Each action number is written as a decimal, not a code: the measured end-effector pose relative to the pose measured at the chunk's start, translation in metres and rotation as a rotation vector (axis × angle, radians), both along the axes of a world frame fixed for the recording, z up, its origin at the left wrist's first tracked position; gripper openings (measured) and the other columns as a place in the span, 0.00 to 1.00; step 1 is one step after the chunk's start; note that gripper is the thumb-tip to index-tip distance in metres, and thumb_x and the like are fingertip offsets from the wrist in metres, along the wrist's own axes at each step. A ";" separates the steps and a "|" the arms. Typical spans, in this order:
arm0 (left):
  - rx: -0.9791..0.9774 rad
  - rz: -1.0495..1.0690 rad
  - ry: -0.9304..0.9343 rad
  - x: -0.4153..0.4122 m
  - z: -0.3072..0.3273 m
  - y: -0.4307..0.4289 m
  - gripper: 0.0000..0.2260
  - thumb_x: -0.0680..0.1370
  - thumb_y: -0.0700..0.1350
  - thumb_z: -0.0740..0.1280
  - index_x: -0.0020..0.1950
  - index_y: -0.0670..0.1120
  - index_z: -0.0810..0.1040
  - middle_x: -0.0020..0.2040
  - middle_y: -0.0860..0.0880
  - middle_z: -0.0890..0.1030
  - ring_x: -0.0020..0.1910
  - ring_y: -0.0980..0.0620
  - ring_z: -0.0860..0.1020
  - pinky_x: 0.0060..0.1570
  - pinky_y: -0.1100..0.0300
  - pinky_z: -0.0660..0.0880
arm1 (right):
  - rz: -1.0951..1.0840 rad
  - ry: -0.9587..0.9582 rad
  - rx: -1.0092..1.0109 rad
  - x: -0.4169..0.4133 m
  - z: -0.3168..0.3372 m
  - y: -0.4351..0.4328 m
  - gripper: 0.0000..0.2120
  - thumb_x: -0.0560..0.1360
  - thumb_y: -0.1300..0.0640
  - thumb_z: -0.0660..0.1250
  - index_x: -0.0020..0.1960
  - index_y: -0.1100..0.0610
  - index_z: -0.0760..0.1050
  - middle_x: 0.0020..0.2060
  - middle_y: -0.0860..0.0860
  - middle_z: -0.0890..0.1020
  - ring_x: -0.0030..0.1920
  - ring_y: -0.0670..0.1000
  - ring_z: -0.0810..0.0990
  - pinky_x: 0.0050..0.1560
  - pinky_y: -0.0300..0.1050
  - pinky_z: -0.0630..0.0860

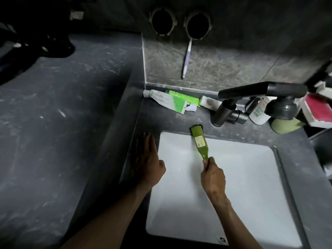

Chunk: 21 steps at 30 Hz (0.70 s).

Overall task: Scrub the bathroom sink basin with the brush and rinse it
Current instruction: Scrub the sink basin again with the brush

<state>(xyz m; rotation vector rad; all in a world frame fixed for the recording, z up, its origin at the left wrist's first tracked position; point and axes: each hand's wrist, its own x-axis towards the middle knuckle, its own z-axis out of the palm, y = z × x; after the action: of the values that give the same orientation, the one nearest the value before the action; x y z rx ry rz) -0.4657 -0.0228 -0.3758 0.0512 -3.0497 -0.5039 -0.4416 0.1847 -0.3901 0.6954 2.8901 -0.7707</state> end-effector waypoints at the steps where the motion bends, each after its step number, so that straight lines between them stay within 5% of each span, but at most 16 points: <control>1: -0.037 -0.019 0.019 -0.001 -0.002 0.000 0.44 0.66 0.44 0.73 0.80 0.37 0.61 0.80 0.40 0.62 0.78 0.36 0.62 0.76 0.42 0.63 | 0.003 -0.009 -0.007 -0.001 -0.001 0.002 0.14 0.83 0.48 0.51 0.55 0.57 0.70 0.43 0.59 0.82 0.45 0.65 0.80 0.41 0.51 0.73; 6: -0.214 -0.103 0.018 -0.006 -0.005 0.001 0.48 0.68 0.48 0.75 0.81 0.37 0.56 0.81 0.37 0.57 0.81 0.38 0.56 0.78 0.39 0.58 | 0.317 -0.024 -0.097 -0.015 -0.002 -0.063 0.18 0.84 0.47 0.50 0.63 0.56 0.71 0.47 0.57 0.83 0.46 0.61 0.81 0.45 0.49 0.74; 10: -0.259 -0.111 0.022 -0.007 -0.007 0.003 0.46 0.68 0.46 0.72 0.81 0.35 0.55 0.81 0.36 0.56 0.81 0.38 0.55 0.77 0.38 0.57 | 0.112 -0.086 -0.072 -0.005 -0.010 -0.020 0.17 0.84 0.48 0.51 0.63 0.56 0.71 0.49 0.59 0.83 0.49 0.63 0.80 0.49 0.52 0.76; 13: -0.267 -0.107 0.023 -0.011 -0.007 0.003 0.46 0.66 0.45 0.73 0.80 0.34 0.58 0.80 0.36 0.59 0.81 0.38 0.57 0.76 0.37 0.59 | -0.047 -0.088 -0.116 0.012 -0.007 0.023 0.13 0.84 0.50 0.51 0.53 0.55 0.70 0.46 0.59 0.83 0.41 0.62 0.77 0.44 0.50 0.74; 17: -0.315 -0.119 -0.016 -0.016 -0.007 0.009 0.49 0.64 0.47 0.76 0.80 0.34 0.59 0.80 0.35 0.61 0.80 0.36 0.59 0.75 0.36 0.62 | 0.114 -0.045 -0.165 -0.002 -0.005 -0.012 0.15 0.84 0.50 0.52 0.61 0.57 0.72 0.49 0.59 0.83 0.49 0.64 0.81 0.49 0.51 0.76; 21: -0.380 -0.114 -0.095 -0.022 -0.007 0.013 0.49 0.69 0.49 0.73 0.82 0.36 0.50 0.82 0.35 0.51 0.81 0.35 0.51 0.77 0.36 0.55 | 0.166 -0.089 -0.171 -0.012 -0.003 -0.022 0.17 0.84 0.50 0.50 0.65 0.55 0.71 0.51 0.58 0.82 0.51 0.62 0.80 0.50 0.49 0.74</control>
<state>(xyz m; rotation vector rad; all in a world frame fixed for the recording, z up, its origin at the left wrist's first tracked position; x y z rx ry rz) -0.4876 -0.0102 -0.3826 -0.1169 -3.1947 0.0823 -0.4531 0.1630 -0.3927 0.4536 2.7193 -0.9249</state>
